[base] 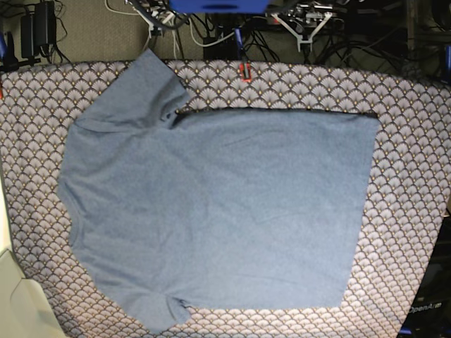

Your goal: Fold the T-shirt properly

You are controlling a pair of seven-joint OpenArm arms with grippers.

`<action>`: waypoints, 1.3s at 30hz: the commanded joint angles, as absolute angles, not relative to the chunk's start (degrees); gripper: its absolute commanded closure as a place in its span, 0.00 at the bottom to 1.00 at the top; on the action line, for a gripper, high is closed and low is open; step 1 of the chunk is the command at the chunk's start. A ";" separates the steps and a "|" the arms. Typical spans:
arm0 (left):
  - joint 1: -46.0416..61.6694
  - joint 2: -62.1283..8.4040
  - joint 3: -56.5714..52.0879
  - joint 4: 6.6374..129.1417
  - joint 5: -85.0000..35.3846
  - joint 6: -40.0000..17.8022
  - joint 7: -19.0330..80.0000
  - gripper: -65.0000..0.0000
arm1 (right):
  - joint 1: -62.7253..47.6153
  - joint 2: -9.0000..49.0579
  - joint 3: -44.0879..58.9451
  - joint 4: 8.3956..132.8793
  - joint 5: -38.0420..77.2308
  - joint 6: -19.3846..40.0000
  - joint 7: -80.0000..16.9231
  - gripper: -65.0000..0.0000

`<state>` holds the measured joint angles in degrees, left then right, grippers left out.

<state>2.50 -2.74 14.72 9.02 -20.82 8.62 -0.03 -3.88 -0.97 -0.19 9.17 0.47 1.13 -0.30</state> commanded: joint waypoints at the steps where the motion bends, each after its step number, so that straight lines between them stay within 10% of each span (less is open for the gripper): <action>1: 3.30 -2.95 14.73 9.71 -20.70 8.84 -0.66 1.00 | -4.62 -1.10 -0.22 10.51 0.66 0.31 0.04 1.00; 25: 42.95 -22.46 14.11 78.02 -21.23 9.36 -6.99 1.00 | -46.99 1.98 -0.31 80.31 0.48 0.31 -0.57 1.00; 39: 61.05 -23.52 -4.00 112.22 -21.23 9.36 -6.81 0.98 | -58.77 3.74 1.89 115.56 0.66 0.31 -0.57 0.90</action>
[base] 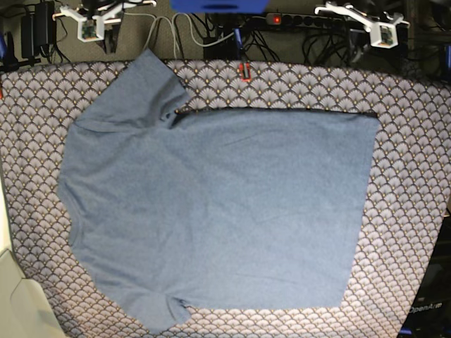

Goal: Fold the T-shirt properly
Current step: 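Lower both grippers toward the shirt edge by the shoulder and corner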

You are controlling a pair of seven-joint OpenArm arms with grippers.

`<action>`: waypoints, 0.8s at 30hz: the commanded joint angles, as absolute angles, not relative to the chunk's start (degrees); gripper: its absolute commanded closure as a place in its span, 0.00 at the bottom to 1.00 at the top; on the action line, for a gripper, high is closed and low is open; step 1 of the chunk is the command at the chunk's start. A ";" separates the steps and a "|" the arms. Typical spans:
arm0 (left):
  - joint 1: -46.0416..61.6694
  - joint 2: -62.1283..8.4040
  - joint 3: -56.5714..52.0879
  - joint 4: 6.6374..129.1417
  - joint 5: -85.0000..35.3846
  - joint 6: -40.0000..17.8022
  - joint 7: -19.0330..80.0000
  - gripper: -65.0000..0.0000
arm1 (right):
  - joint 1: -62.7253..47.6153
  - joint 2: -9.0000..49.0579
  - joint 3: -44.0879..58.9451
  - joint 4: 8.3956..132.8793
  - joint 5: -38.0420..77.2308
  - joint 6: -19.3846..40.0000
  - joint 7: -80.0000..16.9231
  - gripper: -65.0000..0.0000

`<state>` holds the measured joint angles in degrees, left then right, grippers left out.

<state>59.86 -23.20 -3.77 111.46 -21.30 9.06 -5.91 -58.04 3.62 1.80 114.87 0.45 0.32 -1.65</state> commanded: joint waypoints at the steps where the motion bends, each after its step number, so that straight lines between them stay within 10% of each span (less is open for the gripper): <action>1: 60.97 -23.52 -4.00 112.48 -21.23 9.27 -6.81 0.95 | -57.45 3.74 1.89 115.47 0.75 0.31 -0.75 0.85; 11: 60.26 -21.58 -4.09 112.31 -21.32 9.27 -6.81 0.43 | -47.69 7.25 1.71 114.77 15.52 0.40 -12.53 0.52; 24: 57.01 -21.32 -6.29 112.31 -21.32 9.27 -6.81 0.41 | -37.93 11.38 2.86 106.15 33.19 0.40 -21.93 0.52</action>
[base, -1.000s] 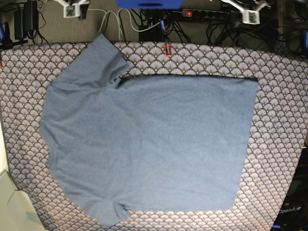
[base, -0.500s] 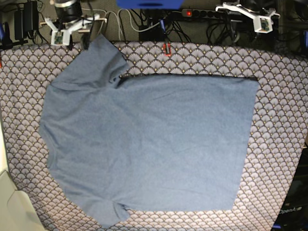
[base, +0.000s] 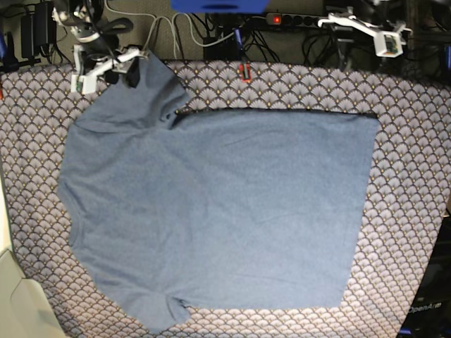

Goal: Fold the T-shirt properly
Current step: 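Lower both grippers toward the shirt edge by the shoulder and corner, then close both grippers on the shirt edge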

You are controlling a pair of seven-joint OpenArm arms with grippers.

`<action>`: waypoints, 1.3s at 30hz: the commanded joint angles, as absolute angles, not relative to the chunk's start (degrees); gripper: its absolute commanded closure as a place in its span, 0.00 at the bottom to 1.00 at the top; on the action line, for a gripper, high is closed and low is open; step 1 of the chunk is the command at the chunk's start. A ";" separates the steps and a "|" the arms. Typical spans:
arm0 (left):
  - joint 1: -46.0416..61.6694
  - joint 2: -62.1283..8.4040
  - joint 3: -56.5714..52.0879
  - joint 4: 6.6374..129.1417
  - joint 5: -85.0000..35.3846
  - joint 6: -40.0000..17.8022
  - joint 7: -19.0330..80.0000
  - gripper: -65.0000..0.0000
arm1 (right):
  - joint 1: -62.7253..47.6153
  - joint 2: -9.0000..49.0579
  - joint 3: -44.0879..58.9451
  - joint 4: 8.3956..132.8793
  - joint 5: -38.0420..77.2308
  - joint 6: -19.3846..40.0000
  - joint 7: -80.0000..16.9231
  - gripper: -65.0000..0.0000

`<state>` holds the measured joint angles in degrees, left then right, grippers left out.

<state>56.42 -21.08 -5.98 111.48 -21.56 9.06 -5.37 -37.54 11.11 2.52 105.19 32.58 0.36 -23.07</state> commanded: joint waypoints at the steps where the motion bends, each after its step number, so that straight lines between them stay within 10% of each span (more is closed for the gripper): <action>1: 57.01 -20.79 -6.81 112.31 -21.32 9.27 -6.81 0.41 | -37.76 11.30 3.12 105.27 33.19 0.40 -21.76 0.52; 16: 50.33 -14.90 -14.64 112.31 -21.23 9.01 5.41 0.41 | -38.20 9.36 -2.77 102.99 33.19 0.40 -22.02 0.53; 27: 39.96 -9.45 -18.77 110.29 -21.23 8.75 13.49 0.40 | -37.58 9.63 -4.97 102.99 33.19 0.40 -22.11 0.99; 39: 30.02 -7.78 -18.68 98.07 -21.23 8.75 13.23 0.40 | -36.70 9.71 -4.97 100.09 33.10 0.40 -22.11 1.00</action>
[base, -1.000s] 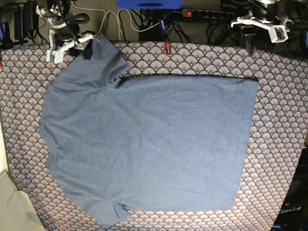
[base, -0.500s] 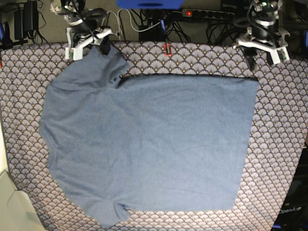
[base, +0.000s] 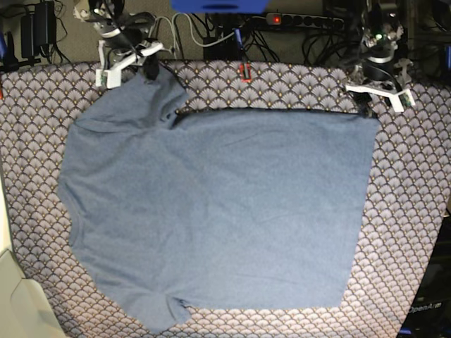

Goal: Fold the T-shirt properly
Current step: 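Close both grippers on the shirt edge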

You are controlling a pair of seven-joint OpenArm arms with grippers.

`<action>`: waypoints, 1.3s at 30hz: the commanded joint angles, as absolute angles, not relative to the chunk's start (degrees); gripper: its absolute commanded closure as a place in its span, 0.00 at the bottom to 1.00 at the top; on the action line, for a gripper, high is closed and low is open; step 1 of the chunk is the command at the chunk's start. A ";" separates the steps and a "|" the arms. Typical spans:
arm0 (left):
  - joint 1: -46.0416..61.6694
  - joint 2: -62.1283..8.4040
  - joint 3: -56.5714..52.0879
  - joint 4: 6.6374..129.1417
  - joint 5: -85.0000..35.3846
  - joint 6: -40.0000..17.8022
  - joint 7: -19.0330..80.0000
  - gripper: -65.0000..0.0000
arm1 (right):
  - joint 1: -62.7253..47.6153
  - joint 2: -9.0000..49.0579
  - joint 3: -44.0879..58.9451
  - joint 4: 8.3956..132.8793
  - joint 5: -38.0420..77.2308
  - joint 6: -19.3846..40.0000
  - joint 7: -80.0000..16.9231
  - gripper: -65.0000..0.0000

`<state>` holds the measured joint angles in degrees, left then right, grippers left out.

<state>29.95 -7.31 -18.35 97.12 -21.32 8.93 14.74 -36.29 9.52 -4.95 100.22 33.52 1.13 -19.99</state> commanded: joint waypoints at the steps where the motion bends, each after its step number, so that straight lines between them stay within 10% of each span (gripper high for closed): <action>1: 29.32 -7.78 -18.68 97.45 -21.23 8.75 13.23 0.40 | -36.44 9.71 -5.05 99.21 33.10 0.40 -22.11 1.00; 14: 23.34 -6.55 -18.68 89.98 -20.97 8.75 13.23 0.42 | -36.26 10.59 -5.23 97.80 33.10 0.40 -22.11 1.00; 23: 20.26 -6.29 -18.24 88.57 -21.14 8.75 13.49 0.76 | -36.35 10.59 -5.32 97.80 33.10 0.40 -22.11 1.00; 39: 19.74 -6.64 -18.24 86.90 -20.70 8.75 13.49 0.99 | -36.35 14.02 -5.32 101.58 33.10 0.40 -22.11 1.00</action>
<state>19.68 -6.13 -18.22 85.86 -21.04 8.80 13.93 -35.68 13.58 -5.52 101.08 33.58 1.98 -21.58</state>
